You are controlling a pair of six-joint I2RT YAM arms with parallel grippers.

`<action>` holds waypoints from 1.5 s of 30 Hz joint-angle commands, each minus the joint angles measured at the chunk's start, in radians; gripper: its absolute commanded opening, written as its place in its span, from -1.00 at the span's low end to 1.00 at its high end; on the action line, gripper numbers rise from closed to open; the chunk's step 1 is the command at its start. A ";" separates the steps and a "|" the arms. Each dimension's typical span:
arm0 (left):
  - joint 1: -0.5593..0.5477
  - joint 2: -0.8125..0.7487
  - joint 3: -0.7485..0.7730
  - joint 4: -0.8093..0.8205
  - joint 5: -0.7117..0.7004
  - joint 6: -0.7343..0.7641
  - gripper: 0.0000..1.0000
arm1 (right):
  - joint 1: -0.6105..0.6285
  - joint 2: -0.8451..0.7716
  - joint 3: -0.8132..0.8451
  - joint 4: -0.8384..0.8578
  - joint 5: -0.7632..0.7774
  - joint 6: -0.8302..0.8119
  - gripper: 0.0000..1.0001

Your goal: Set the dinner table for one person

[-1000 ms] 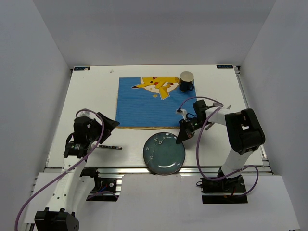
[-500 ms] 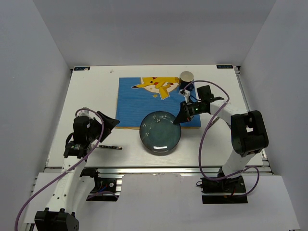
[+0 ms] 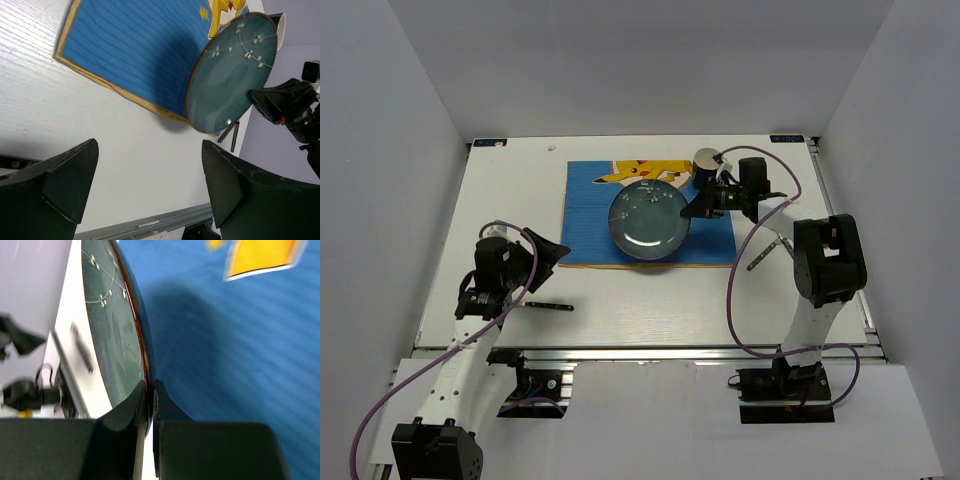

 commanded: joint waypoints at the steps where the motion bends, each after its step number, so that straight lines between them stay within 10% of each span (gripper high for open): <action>1: -0.001 0.006 0.009 0.050 0.021 -0.013 0.85 | -0.016 0.008 0.085 0.147 -0.013 0.157 -1.00; 45: -0.001 0.004 0.016 0.041 0.015 -0.016 0.86 | 0.013 0.146 0.105 0.167 0.085 0.204 -0.91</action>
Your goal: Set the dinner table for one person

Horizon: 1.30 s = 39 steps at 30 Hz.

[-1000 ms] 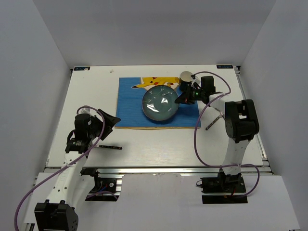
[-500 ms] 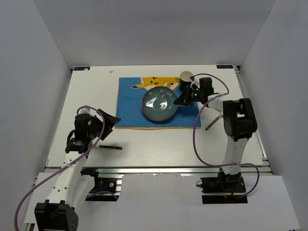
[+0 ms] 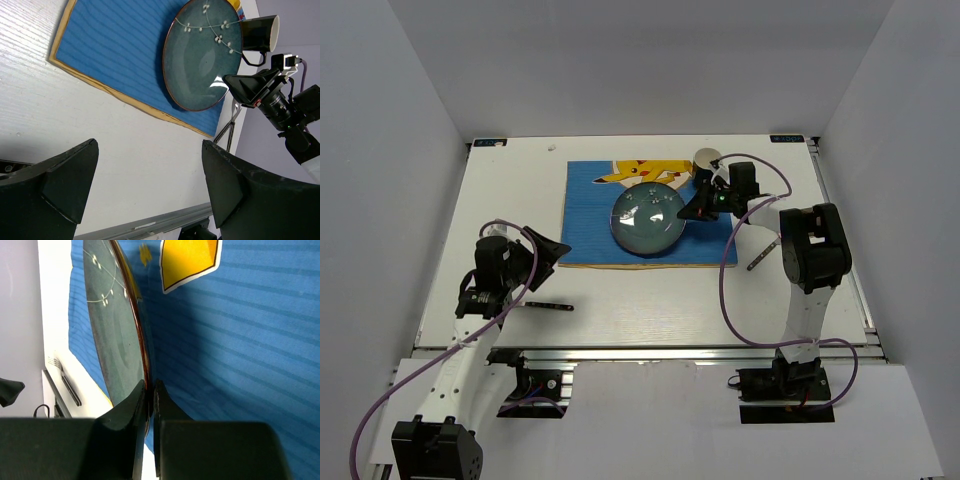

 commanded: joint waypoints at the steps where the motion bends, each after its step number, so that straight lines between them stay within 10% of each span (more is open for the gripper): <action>1: -0.001 -0.012 0.016 0.009 0.006 0.000 0.86 | 0.000 -0.010 0.039 0.109 -0.080 0.032 -0.84; 21: -0.001 -0.047 0.032 -0.027 -0.025 0.003 0.87 | -0.028 -0.091 0.037 -0.104 0.038 -0.236 0.05; 33: -0.001 -0.015 0.134 -0.261 -0.137 0.008 0.85 | -0.106 -0.548 -0.183 -0.429 0.153 -0.997 0.40; 37: -0.001 -0.015 0.144 -0.303 -0.135 0.009 0.53 | -0.108 -0.664 -0.256 -0.469 0.235 -1.020 0.33; 39: -0.001 -0.020 0.143 -0.316 -0.131 0.014 -0.08 | -0.114 -0.671 -0.245 -0.540 0.339 -0.892 -0.27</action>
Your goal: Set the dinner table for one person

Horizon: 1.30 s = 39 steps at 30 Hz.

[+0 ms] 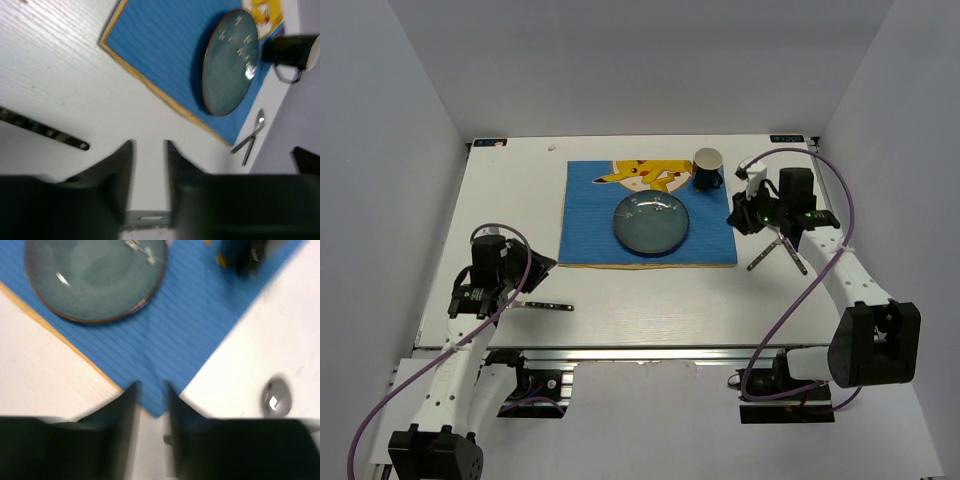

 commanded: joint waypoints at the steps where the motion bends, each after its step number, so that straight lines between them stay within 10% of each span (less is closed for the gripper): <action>1: -0.001 -0.010 0.038 -0.063 -0.013 0.014 -0.35 | -0.010 0.004 -0.010 -0.140 0.180 0.072 -0.56; 3: -0.001 -0.030 0.022 -0.069 -0.016 0.013 -0.93 | -0.033 -0.019 -0.034 -0.176 0.256 0.191 -0.94; 7: -0.001 -0.087 -0.031 -0.040 -0.013 0.002 -1.00 | -0.068 -0.056 -0.093 -0.207 0.383 0.324 -0.87; 10: -0.001 -0.104 -0.056 -0.027 -0.013 -0.012 -0.53 | -0.098 -0.013 -0.102 -0.242 0.405 0.411 -0.22; 12: -0.001 -0.104 -0.054 -0.033 -0.026 -0.009 0.17 | -0.115 0.003 -0.103 -0.229 0.429 0.459 0.26; 17: -0.001 -0.089 -0.012 -0.062 -0.071 0.021 0.30 | -0.143 0.095 -0.067 -0.187 0.464 0.562 0.79; 39: -0.001 -0.018 0.044 -0.085 -0.102 0.039 0.31 | -0.147 0.375 0.038 -0.112 0.533 0.663 0.16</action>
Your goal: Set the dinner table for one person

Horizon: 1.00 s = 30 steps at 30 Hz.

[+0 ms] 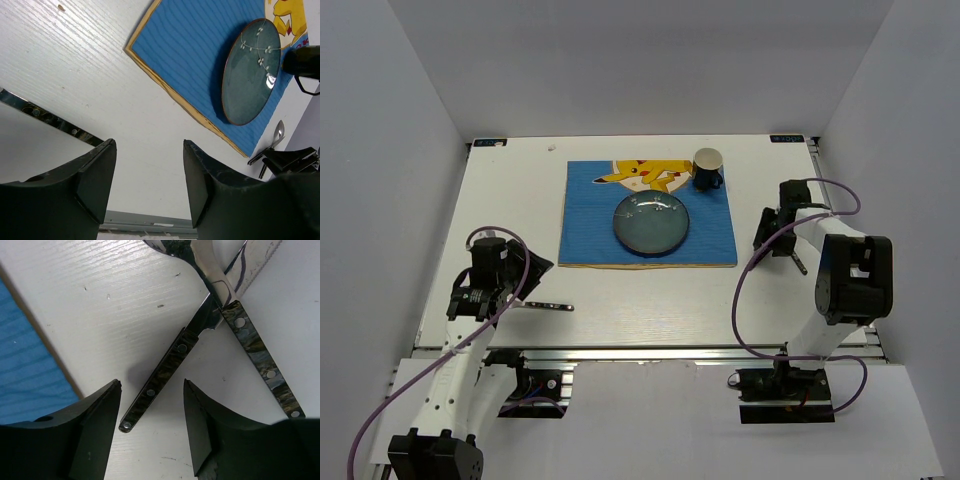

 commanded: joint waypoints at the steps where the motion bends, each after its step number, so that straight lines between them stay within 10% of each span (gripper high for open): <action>1: -0.001 0.000 0.038 -0.009 -0.018 0.020 0.31 | -0.001 0.015 -0.001 0.037 0.015 0.012 0.14; 21: -0.001 -0.006 0.032 0.008 -0.027 0.028 0.31 | -0.041 0.006 -0.091 0.050 0.001 -0.001 -0.69; 30: -0.001 0.000 0.025 0.034 -0.012 0.028 0.31 | -0.100 -0.095 -0.085 0.001 -0.289 0.008 -0.87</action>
